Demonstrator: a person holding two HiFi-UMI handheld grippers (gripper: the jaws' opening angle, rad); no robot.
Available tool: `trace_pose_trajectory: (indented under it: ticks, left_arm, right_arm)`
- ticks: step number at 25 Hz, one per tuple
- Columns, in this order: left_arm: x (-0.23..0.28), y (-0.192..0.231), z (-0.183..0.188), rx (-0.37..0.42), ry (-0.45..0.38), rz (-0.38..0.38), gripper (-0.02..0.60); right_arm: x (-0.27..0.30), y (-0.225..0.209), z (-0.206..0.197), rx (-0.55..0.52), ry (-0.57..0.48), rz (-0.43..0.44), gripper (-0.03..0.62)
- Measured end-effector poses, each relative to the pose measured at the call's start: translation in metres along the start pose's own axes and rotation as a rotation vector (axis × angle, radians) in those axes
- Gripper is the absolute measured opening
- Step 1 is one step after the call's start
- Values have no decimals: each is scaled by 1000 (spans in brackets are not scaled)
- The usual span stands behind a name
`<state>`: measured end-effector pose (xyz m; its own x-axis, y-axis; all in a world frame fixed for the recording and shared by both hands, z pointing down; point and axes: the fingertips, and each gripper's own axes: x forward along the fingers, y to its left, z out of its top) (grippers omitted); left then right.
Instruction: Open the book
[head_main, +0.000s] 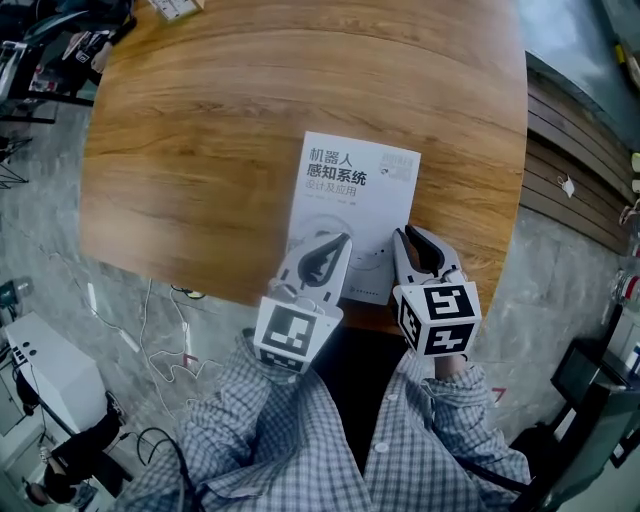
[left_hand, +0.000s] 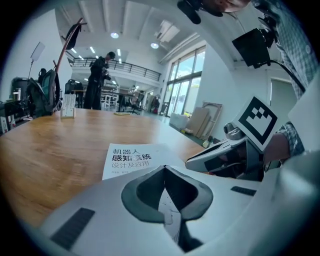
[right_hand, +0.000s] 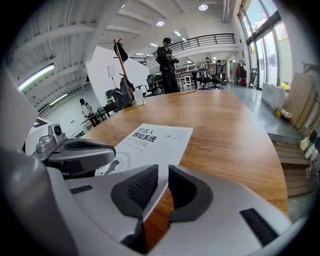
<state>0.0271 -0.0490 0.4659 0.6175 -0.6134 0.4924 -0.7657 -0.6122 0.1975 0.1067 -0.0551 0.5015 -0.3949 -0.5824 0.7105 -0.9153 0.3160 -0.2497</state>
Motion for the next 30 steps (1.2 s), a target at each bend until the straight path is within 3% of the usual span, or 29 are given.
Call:
trace_pose_trajectory:
  ticks: [2,4,16,26,30]
  left_arm:
    - [2,3,-4,-9,3,4,0]
    - [3,4,-7,0,4,6,0]
    - [6,1,-9,22,18,-20,0]
    - [5,-1,-15,25,54,-38,0]
    - [5,0,-7,31,5,-27,0]
  right_arm:
    - [6,3,-2,10,13,22,109]
    - [10,4,-4,29,23,30,132]
    - [9,-6,-6,64,36,-19,132]
    - [15,-4,-12,100,67,29,132]
    - [16,-4,-12,99,86,53,132]
